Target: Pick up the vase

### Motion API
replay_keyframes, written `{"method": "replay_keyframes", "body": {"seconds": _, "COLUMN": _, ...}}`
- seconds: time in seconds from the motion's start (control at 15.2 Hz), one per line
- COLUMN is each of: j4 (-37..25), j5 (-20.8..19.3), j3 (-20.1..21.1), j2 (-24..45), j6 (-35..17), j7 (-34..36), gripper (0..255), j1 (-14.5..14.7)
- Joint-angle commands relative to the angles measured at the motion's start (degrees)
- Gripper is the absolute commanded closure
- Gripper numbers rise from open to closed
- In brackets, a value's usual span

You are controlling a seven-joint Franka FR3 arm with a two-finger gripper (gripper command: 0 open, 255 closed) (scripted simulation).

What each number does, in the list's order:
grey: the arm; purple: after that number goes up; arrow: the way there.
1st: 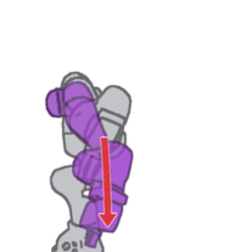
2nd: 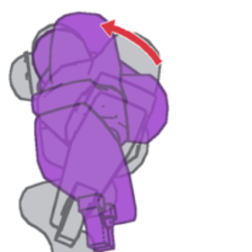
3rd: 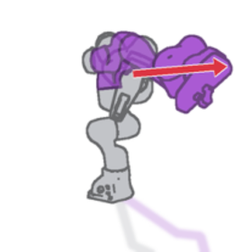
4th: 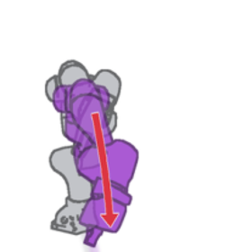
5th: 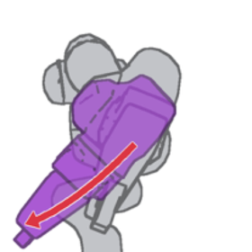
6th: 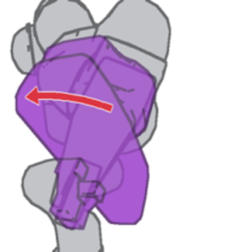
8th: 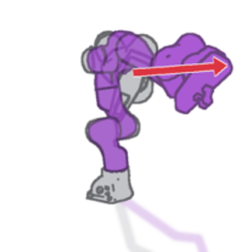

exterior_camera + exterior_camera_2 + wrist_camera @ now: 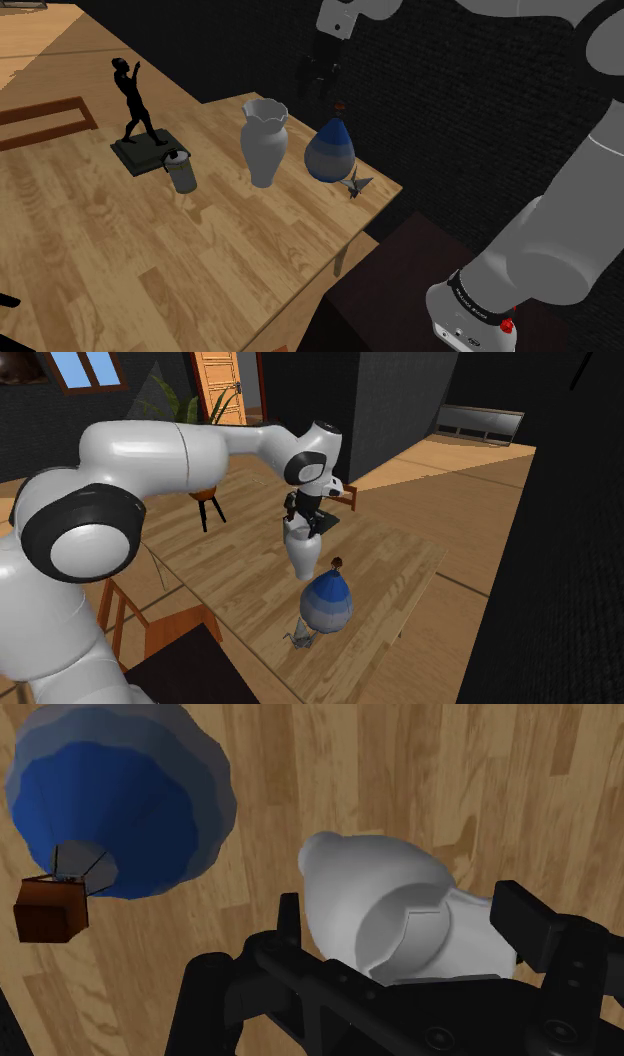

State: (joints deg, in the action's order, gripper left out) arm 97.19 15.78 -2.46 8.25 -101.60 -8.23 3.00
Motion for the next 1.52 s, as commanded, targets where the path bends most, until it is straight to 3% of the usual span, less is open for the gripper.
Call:
{"method": "replay_keyframes", "body": {"seconds": 0.0, "j4": -4.94, "j5": 0.90, "j3": 0.18, "j2": 4.60, "j6": 0.48, "j7": -0.16, "gripper": 0, "j1": -0.05}}
{"method": "replay_keyframes", "body": {"seconds": 0.4, "j4": -24.06, "j5": 3.00, "j3": 1.27, "j2": 20.38, "j6": 4.00, "j7": 0.72, "gripper": 0, "j1": -0.33}}
{"method": "replay_keyframes", "body": {"seconds": 1.06, "j4": -19.68, "j5": 3.37, "j3": 1.36, "j2": 21.33, "j6": -1.10, "j7": -0.80, "gripper": 0, "j1": -0.14}}
{"method": "replay_keyframes", "body": {"seconds": 1.12, "j4": -19.75, "j5": 3.37, "j3": 1.36, "j2": 21.37, "j6": -1.07, "j7": -0.83, "gripper": 255, "j1": -0.17}}
{"method": "replay_keyframes", "body": {"seconds": 1.45, "j4": -19.88, "j5": 3.37, "j3": 1.36, "j2": 21.44, "j6": -1.02, "j7": -0.81, "gripper": 255, "j1": -0.17}}
